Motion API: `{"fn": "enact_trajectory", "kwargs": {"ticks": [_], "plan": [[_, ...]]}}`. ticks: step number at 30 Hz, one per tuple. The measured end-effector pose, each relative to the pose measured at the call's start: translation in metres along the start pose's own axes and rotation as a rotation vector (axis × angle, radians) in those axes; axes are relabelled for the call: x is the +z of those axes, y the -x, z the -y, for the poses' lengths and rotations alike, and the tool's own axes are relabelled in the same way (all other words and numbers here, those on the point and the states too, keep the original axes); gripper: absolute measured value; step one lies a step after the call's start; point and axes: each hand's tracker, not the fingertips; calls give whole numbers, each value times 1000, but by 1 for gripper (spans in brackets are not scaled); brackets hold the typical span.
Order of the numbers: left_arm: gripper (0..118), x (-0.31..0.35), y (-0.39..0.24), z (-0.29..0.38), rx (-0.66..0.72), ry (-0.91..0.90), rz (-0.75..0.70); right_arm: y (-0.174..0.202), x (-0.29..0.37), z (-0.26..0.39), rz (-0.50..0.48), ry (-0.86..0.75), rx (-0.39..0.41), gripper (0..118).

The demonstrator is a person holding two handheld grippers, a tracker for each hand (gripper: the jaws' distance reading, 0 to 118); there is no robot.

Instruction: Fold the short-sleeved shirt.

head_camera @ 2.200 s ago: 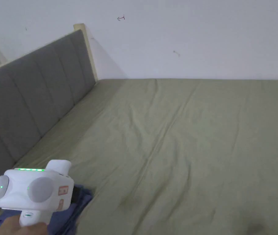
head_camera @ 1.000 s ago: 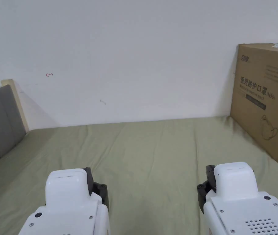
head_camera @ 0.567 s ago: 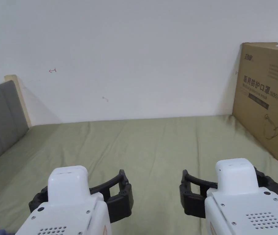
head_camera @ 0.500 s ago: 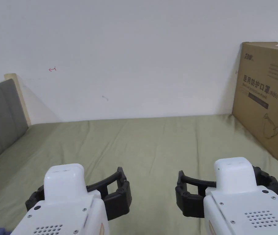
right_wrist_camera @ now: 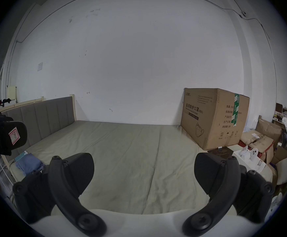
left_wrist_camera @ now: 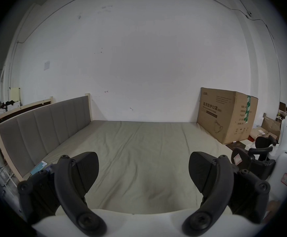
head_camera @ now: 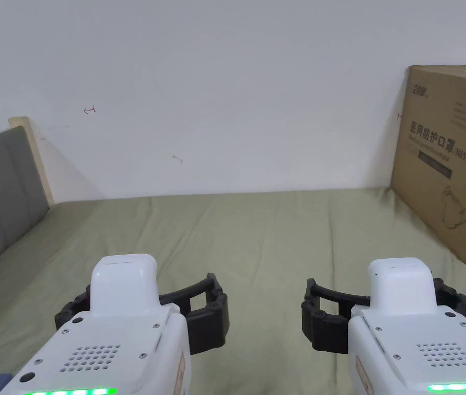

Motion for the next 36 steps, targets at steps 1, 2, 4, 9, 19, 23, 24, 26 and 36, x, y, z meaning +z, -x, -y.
{"fn": "enact_trajectory", "kwargs": {"ticks": [1,2,4,9,19,23,24,26,36], "plan": [[109,0,-1,1,5,9,18,-1,-1,2,-4,4,-11,116],[109,1,-1,2,5,4,22,-3,-2,3,-5,8,-16,116],[110,4,-4,5,14,-2,18,-4,-2,5,1,13,-14,116],[110,6,-3,8,16,-36,-17,-9,-3,10,15,18,-6,116],[111,3,-6,6,-26,22,-8,-10,-5,14,31,28,5,116],[113,4,-12,11,-58,5,-59,-9,-5,14,28,28,7,116],[113,5,-12,12,-57,0,-52,-8,-5,14,26,29,2,116],[113,6,-12,12,-51,-4,-54,-8,-5,14,22,28,-7,116],[113,4,-8,10,-18,-37,-30,-7,-4,17,30,37,8,116]]}}
